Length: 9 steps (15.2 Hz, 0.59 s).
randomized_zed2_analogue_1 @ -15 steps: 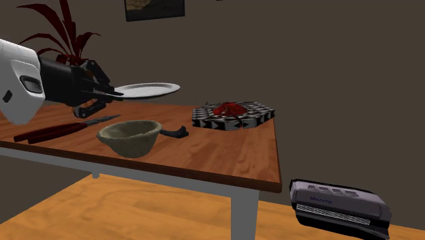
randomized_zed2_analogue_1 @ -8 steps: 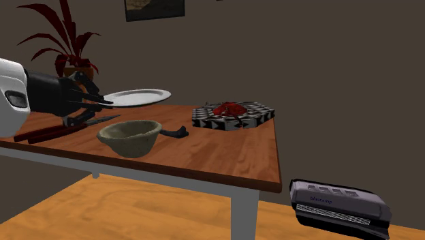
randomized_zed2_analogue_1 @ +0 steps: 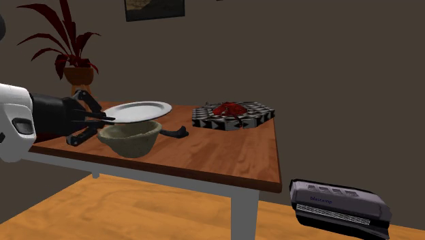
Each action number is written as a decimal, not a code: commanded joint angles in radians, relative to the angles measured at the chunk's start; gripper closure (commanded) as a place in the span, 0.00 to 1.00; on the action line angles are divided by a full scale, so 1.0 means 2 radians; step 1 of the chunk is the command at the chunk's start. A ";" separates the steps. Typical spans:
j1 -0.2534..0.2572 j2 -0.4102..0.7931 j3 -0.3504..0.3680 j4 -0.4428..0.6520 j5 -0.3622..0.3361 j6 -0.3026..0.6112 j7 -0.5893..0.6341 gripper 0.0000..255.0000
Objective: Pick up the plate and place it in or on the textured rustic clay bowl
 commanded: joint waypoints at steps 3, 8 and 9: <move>-0.009 0.009 0.004 -0.008 0.010 -0.018 -0.011 1.00; -0.009 0.009 0.004 -0.008 0.010 -0.018 -0.011 1.00; -0.009 0.009 0.004 -0.008 0.010 -0.018 -0.011 0.00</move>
